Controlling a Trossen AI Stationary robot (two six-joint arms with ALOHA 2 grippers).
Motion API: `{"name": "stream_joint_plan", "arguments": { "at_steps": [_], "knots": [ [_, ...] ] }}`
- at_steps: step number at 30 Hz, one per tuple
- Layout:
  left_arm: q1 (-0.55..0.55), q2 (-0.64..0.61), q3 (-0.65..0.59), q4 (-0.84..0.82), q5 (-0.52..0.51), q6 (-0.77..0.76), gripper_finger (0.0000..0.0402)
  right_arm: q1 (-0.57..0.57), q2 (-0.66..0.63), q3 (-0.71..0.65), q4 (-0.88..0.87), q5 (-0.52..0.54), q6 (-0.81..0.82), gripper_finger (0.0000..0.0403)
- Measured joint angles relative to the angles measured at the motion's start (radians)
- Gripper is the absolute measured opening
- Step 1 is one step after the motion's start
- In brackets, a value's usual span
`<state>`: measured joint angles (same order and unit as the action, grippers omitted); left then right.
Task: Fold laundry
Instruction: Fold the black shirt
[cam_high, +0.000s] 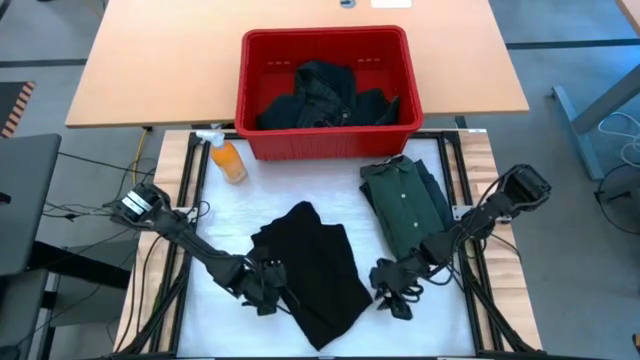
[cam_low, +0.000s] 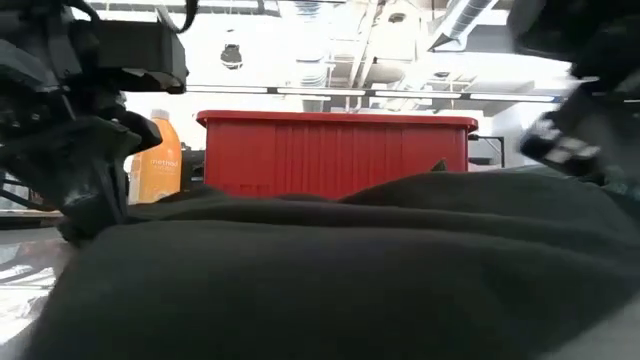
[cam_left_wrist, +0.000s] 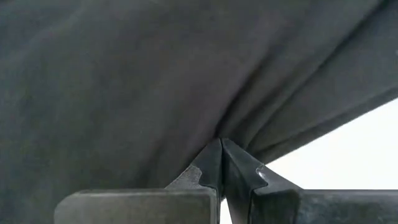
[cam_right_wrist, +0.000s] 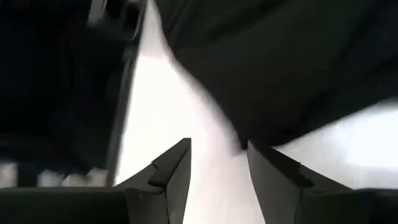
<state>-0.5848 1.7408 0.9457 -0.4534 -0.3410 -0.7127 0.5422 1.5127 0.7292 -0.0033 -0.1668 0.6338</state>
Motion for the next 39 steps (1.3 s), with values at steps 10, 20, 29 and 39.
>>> {"name": "stream_joint_plan", "arguments": {
  "at_steps": [10, 20, 29, 39],
  "knots": [
    [0.018, 0.007, 0.053, -0.579, -0.194, -0.198, 0.0, -0.212, 0.039, 0.0, 0.262, 0.294, -0.316, 0.0175],
    [-0.078, 0.007, 0.213, -0.956, -0.517, -0.645, 0.0, -0.41, 0.283, 0.023, 0.512, 0.297, -0.349, 0.0161],
    [-0.124, 0.007, 0.183, -0.295, -0.66, -0.392, 0.0001, -0.434, 0.374, 0.169, 0.419, 0.289, -0.447, 0.0142],
    [-0.135, 0.013, -0.038, 0.354, -0.41, -0.323, 0.008, -0.477, 0.239, 0.358, -0.118, 0.274, -0.626, 0.0153]
  ]
}}
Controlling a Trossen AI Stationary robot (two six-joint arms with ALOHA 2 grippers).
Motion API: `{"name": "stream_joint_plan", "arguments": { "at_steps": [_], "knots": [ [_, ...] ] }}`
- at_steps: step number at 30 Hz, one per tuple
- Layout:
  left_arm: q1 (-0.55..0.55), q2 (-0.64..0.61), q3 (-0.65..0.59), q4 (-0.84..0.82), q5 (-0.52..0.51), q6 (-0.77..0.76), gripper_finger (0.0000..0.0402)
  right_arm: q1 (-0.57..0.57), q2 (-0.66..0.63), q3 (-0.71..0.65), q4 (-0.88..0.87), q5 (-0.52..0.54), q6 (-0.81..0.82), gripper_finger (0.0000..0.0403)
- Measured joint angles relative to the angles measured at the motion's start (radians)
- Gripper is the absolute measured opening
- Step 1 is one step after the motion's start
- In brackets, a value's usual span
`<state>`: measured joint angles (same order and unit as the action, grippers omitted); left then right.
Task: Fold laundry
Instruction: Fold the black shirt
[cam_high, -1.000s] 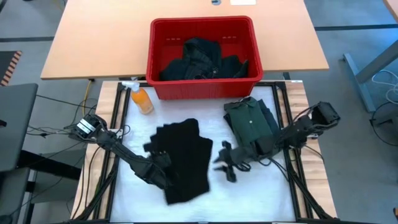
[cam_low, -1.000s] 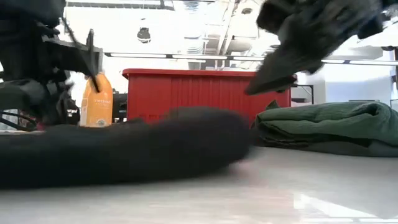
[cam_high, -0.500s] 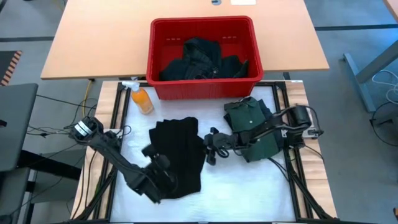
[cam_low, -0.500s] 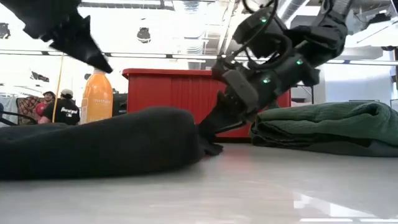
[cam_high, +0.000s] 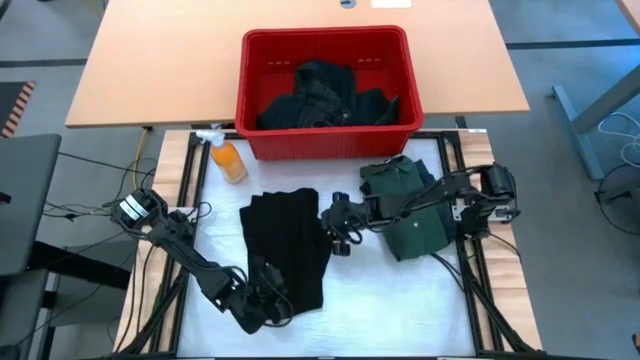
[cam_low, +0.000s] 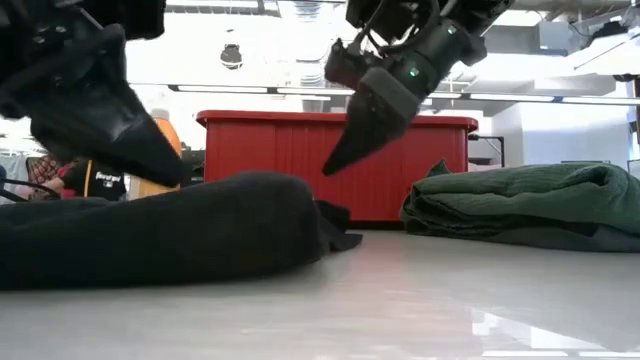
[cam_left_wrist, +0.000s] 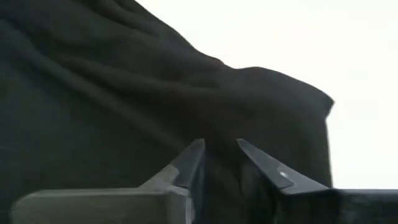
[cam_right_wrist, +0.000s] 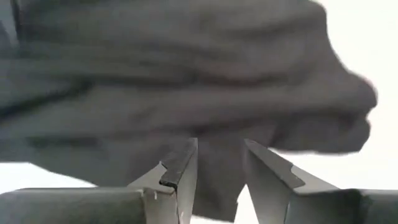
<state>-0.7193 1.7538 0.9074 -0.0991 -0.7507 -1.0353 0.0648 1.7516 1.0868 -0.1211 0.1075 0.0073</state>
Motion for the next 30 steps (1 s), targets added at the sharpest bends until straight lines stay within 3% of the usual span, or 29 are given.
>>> {"name": "stream_joint_plan", "arguments": {
  "at_steps": [2, 5, 13, 19, 27, 30],
  "knots": [
    [0.0, 0.0, -0.069, 0.134, 0.034, -0.017, 0.0098, -0.032, -0.006, -0.008, 0.069, -0.015, -0.032, 0.0155],
    [-0.004, 0.001, -0.126, 0.21, 0.069, -0.063, 0.0113, -0.11, 0.03, -0.022, 0.193, -0.11, -0.029, 0.0152],
    [-0.065, 0.001, -0.143, 0.151, 0.112, -0.144, 0.0097, -0.185, 0.228, -0.024, 0.408, -0.164, -0.015, 0.0124],
    [-0.134, 0.0, -0.14, -0.035, 0.086, -0.312, 0.0068, -0.131, 0.268, -0.018, 0.267, -0.174, 0.053, 0.0099],
    [-0.171, -0.017, -0.14, -0.407, -0.011, -0.516, 0.0039, 0.075, 0.16, -0.029, 0.148, -0.216, 0.15, 0.0082],
    [-0.17, -0.056, -0.143, -0.532, -0.029, -0.556, 0.0034, 0.138, 0.084, -0.027, 0.145, -0.111, 0.127, 0.0082]
  ]
}}
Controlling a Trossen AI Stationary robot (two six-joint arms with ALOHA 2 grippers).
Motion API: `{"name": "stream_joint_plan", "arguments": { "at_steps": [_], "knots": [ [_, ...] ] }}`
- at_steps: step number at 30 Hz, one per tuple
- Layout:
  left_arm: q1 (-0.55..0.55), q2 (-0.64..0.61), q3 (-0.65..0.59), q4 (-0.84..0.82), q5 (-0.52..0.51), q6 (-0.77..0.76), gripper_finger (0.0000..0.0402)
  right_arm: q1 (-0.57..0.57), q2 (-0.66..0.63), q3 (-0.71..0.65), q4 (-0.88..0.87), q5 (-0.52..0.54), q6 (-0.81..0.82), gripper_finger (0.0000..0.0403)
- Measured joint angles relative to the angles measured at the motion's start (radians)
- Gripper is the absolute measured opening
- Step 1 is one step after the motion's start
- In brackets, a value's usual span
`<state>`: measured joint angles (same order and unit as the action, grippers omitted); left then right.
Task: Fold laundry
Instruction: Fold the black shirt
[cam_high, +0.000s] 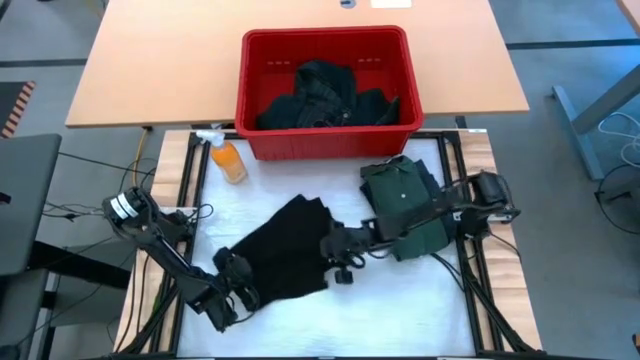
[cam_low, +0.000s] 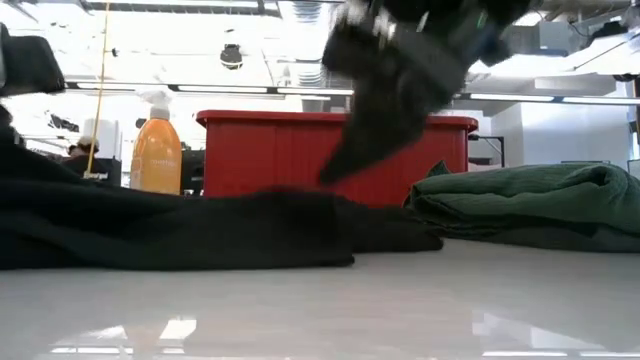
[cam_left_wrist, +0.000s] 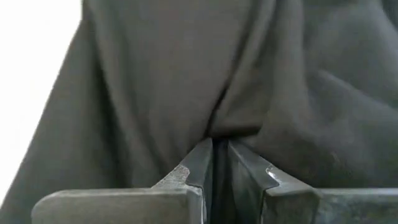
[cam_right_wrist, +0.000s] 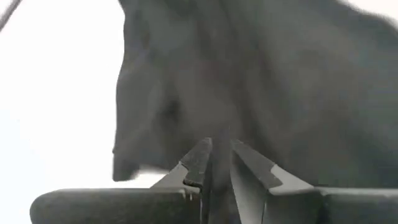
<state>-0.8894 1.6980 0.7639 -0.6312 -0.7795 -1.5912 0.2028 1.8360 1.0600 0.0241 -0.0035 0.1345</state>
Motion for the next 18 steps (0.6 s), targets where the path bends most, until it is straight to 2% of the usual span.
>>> {"name": "stream_joint_plan", "arguments": {
  "at_steps": [3, 5, 8, 11, 15, 18],
  "knots": [
    [-0.012, -0.082, 0.015, -0.113, -0.014, 0.016, 0.0034, 0.025, -0.07, 0.003, -0.047, 0.205, -0.026, 0.0081],
    [-0.028, -0.142, 0.021, -0.15, -0.015, 0.041, 0.0035, 0.026, -0.097, 0.001, -0.087, 0.285, -0.014, 0.0081],
    [-0.061, -0.225, 0.021, -0.121, -0.036, 0.112, 0.0036, 0.011, -0.129, 0.001, -0.087, 0.277, 0.019, 0.0081],
    [-0.102, -0.269, 0.022, -0.005, -0.109, 0.203, 0.0036, 0.011, -0.131, 0.004, -0.134, 0.263, 0.0, 0.0081],
    [-0.149, -0.254, 0.023, 0.225, -0.114, 0.417, 0.0042, 0.01, -0.093, 0.0, -0.266, 0.253, -0.003, 0.0081],
    [-0.156, -0.209, 0.023, 0.336, -0.079, 0.491, 0.0061, 0.006, -0.081, 0.001, -0.302, 0.248, 0.021, 0.0081]
  ]
}}
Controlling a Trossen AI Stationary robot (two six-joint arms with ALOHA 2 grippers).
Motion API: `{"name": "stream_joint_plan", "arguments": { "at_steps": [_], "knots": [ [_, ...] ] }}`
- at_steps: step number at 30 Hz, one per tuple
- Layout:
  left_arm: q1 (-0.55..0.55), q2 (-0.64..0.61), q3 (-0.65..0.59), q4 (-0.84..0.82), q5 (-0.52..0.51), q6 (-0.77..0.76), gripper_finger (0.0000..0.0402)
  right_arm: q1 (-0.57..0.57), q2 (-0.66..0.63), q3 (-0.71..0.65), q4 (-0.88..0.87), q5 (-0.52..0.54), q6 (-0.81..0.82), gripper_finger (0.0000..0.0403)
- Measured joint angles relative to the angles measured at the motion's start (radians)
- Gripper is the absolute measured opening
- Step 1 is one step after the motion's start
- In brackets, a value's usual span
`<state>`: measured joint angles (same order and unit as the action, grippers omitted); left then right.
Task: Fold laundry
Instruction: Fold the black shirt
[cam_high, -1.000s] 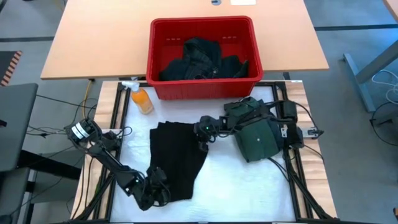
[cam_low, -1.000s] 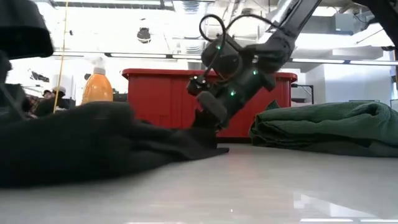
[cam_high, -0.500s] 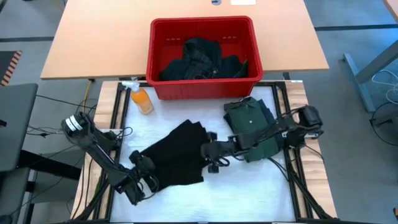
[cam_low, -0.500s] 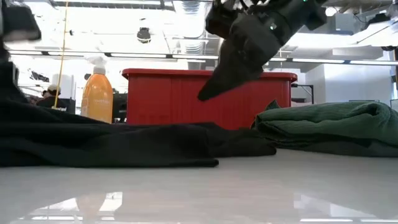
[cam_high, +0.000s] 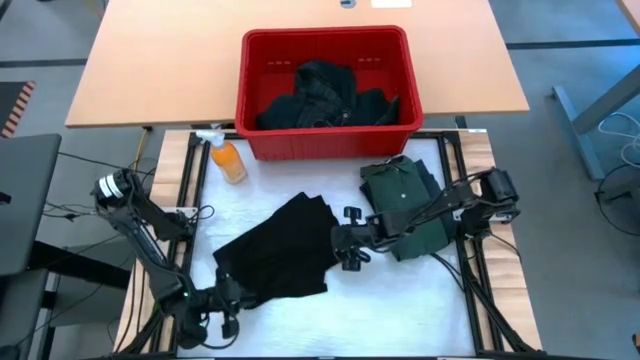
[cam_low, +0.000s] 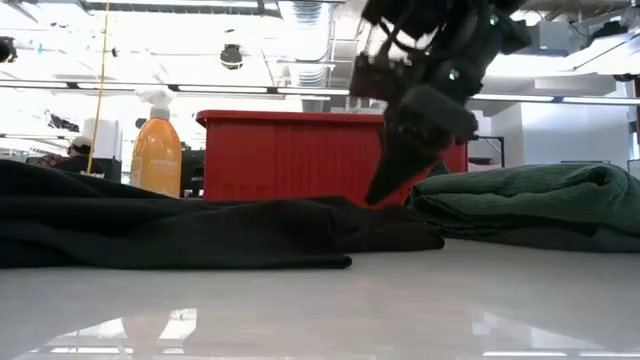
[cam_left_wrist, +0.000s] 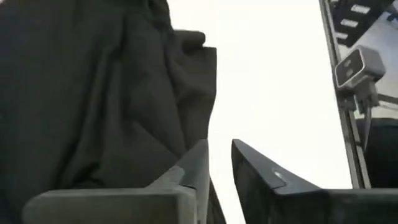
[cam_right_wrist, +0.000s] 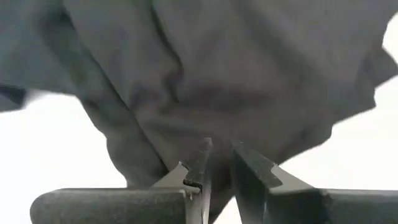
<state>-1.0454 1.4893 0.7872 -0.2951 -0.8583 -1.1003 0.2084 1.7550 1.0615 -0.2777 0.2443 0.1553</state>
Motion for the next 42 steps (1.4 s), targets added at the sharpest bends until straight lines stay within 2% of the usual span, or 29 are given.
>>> {"name": "stream_joint_plan", "arguments": {
  "at_steps": [3, 7, 9, 12, 17, 20, 25, 29, 33, 38, 42],
  "knots": [
    [0.01, 0.05, 0.0, 0.017, 0.042, -0.027, 0.009, -0.003, 0.001, -0.002, -0.023, -0.002, 0.064, 0.0081],
    [0.018, 0.098, -0.001, 0.022, 0.042, -0.084, 0.0131, -0.02, -0.029, -0.005, -0.03, -0.002, 0.161, 0.009],
    [0.02, 0.11, 0.0, 0.033, 0.05, -0.098, 0.0149, -0.03, -0.039, -0.03, -0.009, -0.002, 0.208, 0.0103],
    [0.02, 0.114, 0.009, 0.037, 0.115, -0.101, 0.017, -0.046, -0.048, -0.093, 0.043, -0.008, 0.29, 0.0133],
    [0.019, 0.115, 0.064, -0.026, 0.156, -0.101, 0.0177, -0.054, -0.054, -0.159, 0.143, -0.011, 0.406, 0.0193],
    [0.022, 0.115, 0.135, -0.139, 0.156, -0.073, 0.0173, -0.044, -0.054, -0.161, 0.154, -0.012, 0.428, 0.0222],
    [0.022, 0.115, 0.204, -0.31, 0.16, -0.148, 0.0165, -0.022, -0.073, -0.161, 0.156, -0.022, 0.463, 0.0243],
    [0.028, 0.115, 0.177, -0.319, 0.165, -0.27, 0.0166, -0.008, -0.071, -0.161, 0.155, -0.009, 0.518, 0.0241],
    [0.038, 0.115, 0.141, -0.28, 0.174, -0.338, 0.0174, 0.004, -0.066, -0.161, 0.153, 0.012, 0.534, 0.022],
    [0.045, 0.115, 0.1, -0.188, 0.195, -0.337, 0.0189, 0.009, -0.066, -0.16, 0.154, 0.03, 0.529, 0.0164],
    [0.058, 0.133, 0.087, -0.193, 0.236, -0.356, 0.019, 0.007, -0.048, -0.16, 0.154, 0.035, 0.529, 0.0104]
  ]
}}
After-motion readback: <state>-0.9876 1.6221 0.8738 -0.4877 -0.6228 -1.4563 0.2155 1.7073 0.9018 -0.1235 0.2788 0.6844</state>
